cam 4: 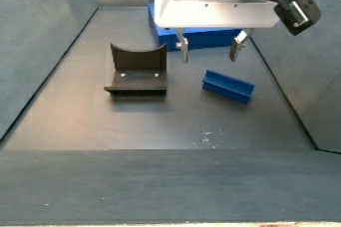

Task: Pick up the star object. Move up. Place the star object on the fixture. Regrasp the star object. Move to above the board. Insert the star object.
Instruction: Pick up the star object.

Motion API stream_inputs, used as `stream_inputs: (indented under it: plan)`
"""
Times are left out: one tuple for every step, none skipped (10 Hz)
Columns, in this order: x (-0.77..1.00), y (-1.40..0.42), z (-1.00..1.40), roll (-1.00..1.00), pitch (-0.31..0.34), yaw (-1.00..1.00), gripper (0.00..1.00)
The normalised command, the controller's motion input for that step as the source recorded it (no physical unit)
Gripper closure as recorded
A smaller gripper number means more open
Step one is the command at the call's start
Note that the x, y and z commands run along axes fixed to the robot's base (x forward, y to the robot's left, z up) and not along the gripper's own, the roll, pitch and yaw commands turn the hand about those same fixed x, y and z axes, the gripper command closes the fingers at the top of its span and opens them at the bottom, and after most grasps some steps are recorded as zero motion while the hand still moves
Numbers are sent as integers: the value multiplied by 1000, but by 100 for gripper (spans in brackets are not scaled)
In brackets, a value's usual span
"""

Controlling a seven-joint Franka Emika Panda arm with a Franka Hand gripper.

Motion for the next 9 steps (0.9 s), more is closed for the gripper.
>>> stream_inputs:
  plan:
    - [-26,0,0,0,-120,1000,0]
    - [-11,0,-26,0,-120,1000,0]
    - [-11,0,-34,0,-120,1000,0]
    - [-6,0,-51,0,-120,1000,0]
    - [0,0,-83,0,-120,1000,0]
    - [0,0,-131,0,-114,1000,0]
    - [0,0,-169,0,-111,1000,0]
    - [0,0,-191,0,-111,1000,0]
    - [-6,0,-191,0,-111,1000,0]
